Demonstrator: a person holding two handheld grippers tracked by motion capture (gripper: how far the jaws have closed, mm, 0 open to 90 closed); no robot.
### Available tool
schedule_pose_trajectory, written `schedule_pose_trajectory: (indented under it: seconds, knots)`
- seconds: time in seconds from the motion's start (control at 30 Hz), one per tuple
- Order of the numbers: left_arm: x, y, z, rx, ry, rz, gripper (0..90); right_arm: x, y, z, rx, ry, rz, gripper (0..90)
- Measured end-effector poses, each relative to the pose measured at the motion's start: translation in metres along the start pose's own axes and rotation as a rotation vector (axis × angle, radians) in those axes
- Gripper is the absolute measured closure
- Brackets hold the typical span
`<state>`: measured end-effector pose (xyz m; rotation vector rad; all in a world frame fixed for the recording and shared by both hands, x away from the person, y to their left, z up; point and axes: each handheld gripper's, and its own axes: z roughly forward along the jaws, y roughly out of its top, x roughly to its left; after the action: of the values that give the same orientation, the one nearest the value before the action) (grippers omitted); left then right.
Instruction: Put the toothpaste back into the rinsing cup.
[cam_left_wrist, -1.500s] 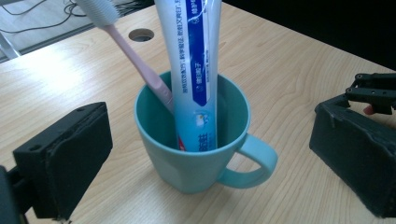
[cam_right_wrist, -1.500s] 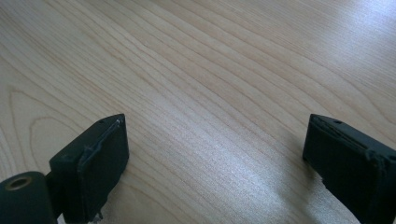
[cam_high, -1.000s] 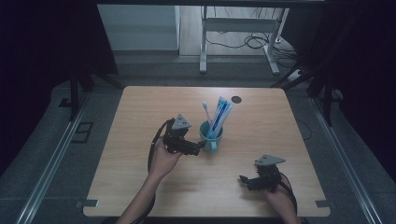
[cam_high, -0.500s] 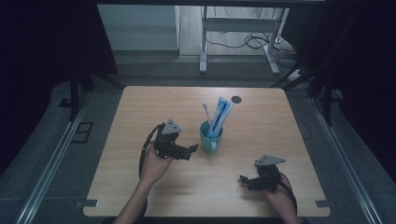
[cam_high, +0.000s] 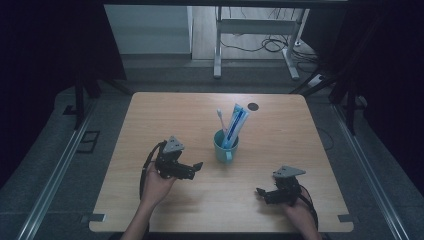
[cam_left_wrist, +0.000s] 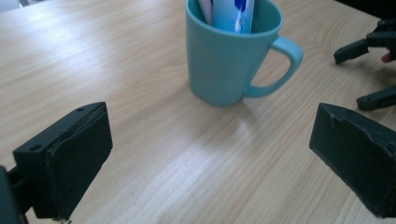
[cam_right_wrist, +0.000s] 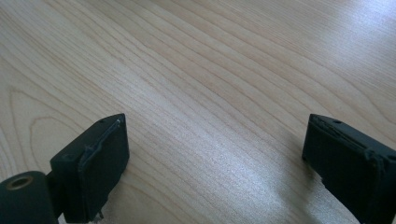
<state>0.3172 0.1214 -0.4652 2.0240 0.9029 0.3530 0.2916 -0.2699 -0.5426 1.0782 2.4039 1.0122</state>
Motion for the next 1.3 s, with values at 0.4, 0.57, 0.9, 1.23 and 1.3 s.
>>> schedule_pose_trajectory:
  seconds: [0.4, 0.57, 0.9, 1.23, 1.3]
  knots:
    - [0.000, -0.028, -0.001, 0.019, 0.005, -0.017, 0.0, 0.000, 0.000, 0.000, 0.000, 0.001, -0.001, 6.9]
    - [-0.003, -0.039, 0.002, 0.034, 0.010, -0.016, 0.0, 0.000, 0.000, 0.000, 0.000, 0.001, -0.001, 6.8]
    - [-0.008, -0.063, 0.013, 0.086, 0.015, -0.016, 0.0, 0.000, 0.000, 0.000, 0.001, 0.000, 0.001, 6.9]
    - [-0.014, -0.079, 0.027, 0.180, 0.046, -0.015, 0.6, 0.000, 0.000, 0.000, -0.001, 0.000, -0.001, 6.9]
    - [-0.015, -0.079, 0.028, 0.194, 0.062, -0.005, 0.8, 0.000, 0.000, 0.000, -0.001, 0.000, -0.001, 6.9]
